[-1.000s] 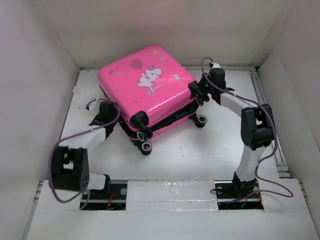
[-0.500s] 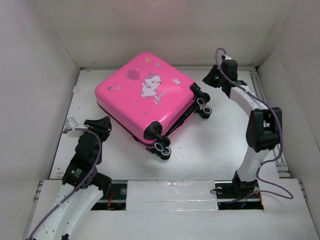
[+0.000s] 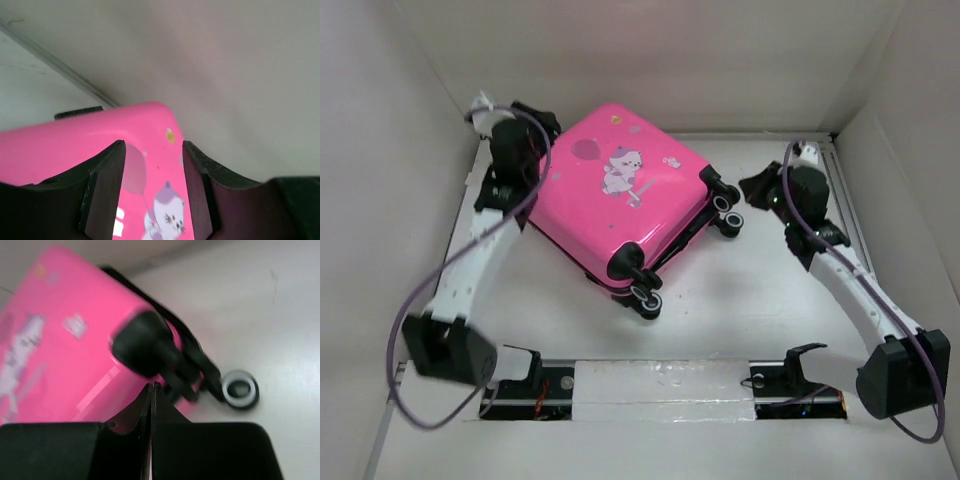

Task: Pack the luggage

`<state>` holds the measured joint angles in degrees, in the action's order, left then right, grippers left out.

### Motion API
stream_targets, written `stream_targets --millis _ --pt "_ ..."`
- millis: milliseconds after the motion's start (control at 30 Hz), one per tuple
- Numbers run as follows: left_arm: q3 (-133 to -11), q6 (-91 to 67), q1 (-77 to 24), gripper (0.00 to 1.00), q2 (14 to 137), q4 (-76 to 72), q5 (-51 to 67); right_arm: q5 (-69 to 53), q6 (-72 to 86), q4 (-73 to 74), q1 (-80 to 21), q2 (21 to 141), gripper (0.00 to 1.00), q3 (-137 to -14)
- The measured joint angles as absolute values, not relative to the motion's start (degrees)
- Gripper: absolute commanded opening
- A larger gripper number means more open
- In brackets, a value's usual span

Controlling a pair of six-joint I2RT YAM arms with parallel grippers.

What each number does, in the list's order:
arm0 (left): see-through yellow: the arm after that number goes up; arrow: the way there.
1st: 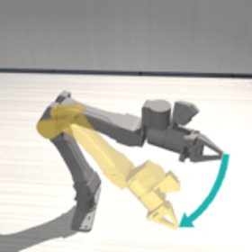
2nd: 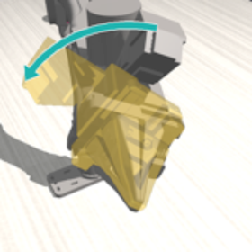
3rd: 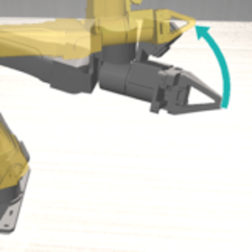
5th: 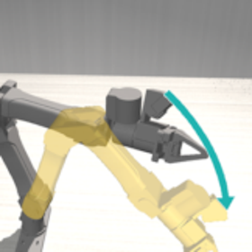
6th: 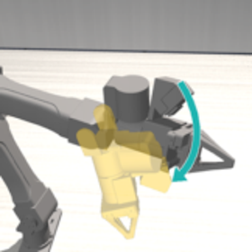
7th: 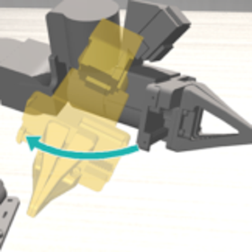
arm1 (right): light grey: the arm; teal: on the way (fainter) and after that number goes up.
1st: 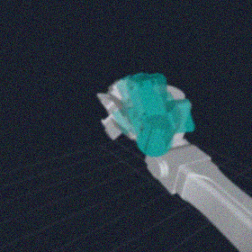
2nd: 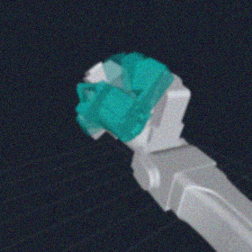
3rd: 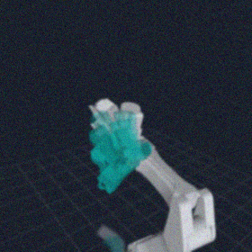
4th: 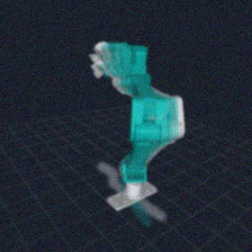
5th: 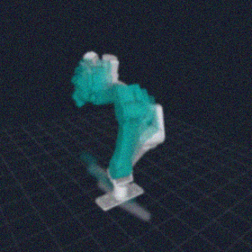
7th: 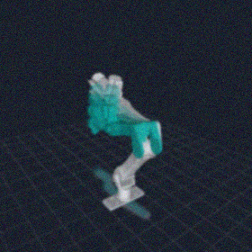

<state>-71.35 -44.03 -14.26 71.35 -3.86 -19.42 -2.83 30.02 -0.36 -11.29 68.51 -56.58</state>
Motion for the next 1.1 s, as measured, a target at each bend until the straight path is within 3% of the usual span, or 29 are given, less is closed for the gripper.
stream_targets --millis 233,400,567,733,833,1000,1067,1100 --pt "-107.31 -38.22 1.54 0.44 104.51 7.25 -4.34 1.10 32.91 -0.43 -15.49 61.95 0.00 -36.23" --pt "-112.29 -36.16 9.23 0.44 116.55 14.31 6.90 0.40 33.45 -5.02 -17.91 68.38 0.00 -36.03" --pt "-101.34 -35.90 11.68 0.44 118.67 15.64 11.44 -0.60 33.69 -8.71 -22.59 78.39 0.00 -38.72" --pt "-85.97 -38.74 9.50 0.42 115.33 5.65 13.30 -0.75 32.64 -6.20 -25.45 89.06 0.00 -48.01" --pt "-72.44 -42.72 9.54 0.41 106.80 -5.43 10.83 0.36 30.74 -0.08 -24.71 96.75 0.00 -56.62" --pt "-47.31 -47.81 6.48 0.39 87.68 -15.57 -0.49 2.22 26.46 11.49 -21.80 113.30 0.00 -82.67" --pt "-38.96 -49.56 2.72 0.39 80.64 -17.08 -5.15 2.55 24.05 13.67 -20.25 118.91 0.05 -93.93" --pt "-34.61 -50.19 0.40 0.39 76.12 -17.50 -7.73 2.72 23.22 14.17 -19.35 120.64 0.20 -98.30"
